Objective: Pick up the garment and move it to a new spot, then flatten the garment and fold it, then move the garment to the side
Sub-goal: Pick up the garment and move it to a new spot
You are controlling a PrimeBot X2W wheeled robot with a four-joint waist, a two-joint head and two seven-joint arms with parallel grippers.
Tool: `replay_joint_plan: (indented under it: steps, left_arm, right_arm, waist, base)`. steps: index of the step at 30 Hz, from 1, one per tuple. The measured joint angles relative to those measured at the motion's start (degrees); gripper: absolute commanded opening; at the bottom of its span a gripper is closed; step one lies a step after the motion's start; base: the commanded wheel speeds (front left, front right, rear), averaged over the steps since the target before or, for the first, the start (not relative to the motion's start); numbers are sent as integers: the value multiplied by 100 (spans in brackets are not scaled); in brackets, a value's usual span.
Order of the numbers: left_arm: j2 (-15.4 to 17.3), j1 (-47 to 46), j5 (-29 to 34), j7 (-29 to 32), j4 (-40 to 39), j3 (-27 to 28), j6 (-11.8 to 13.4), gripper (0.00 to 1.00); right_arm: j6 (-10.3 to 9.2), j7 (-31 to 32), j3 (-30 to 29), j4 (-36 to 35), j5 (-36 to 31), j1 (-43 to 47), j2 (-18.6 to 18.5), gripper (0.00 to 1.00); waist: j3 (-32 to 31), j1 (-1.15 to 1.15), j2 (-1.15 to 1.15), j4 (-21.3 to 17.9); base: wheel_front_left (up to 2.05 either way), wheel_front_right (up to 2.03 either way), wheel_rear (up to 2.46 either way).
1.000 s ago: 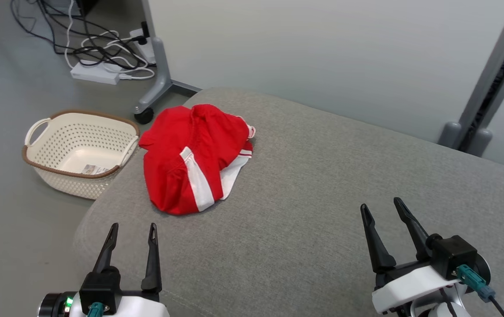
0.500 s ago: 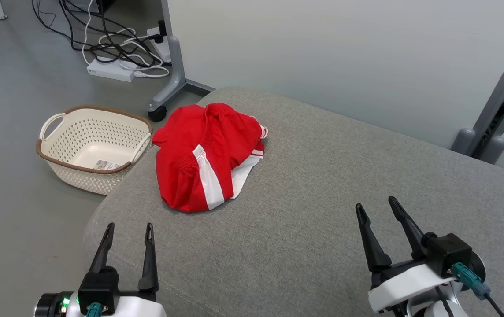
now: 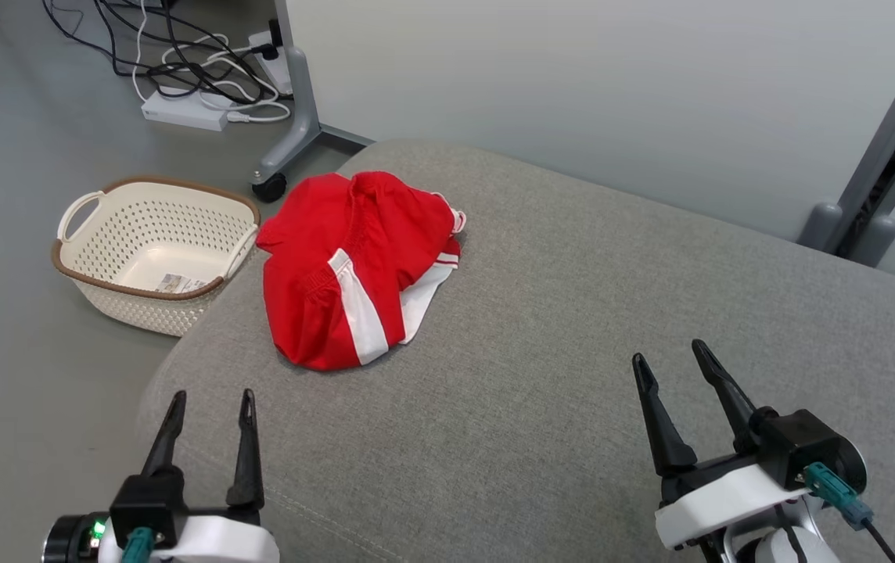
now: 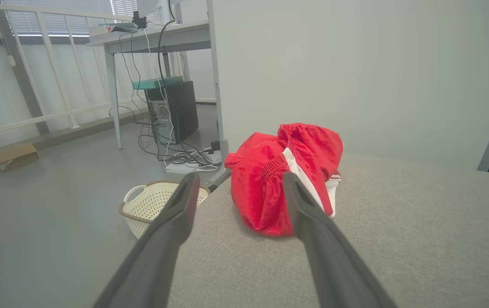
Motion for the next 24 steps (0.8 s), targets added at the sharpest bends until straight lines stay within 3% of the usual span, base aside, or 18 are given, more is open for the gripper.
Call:
replay_joint_plan:
  steps: [6,13,18,24]
  left_arm:
    - [113,-357,-87,0,-29,285,-308,100]
    - [744,-1437,-404,51,634,499,-957,100]
    - [1093,-2417,-954,818,1358,402,-1150,100]
    - [1450,-3357,-1775,1844,1902,-250,-1188,100]
  right_arm:
    - [0,-1,-88,-73,-264,-167,2,100]
    - [0,0,-153,-167,-644,-439,2,100]
    - [0,-1,-136,-179,-814,-671,2,100]
    - [0,-1,-90,-181,-876,-851,1,100]
  waist:
    - [371,0,0,-164]
    - [1106,0,0,-404]
    - [1589,0,0,-597]
    - [1949,0,0,-922]
  base:
    - [0,0,0]
    - [0,0,0]
    - [0,0,0]
    - [0,0,0]
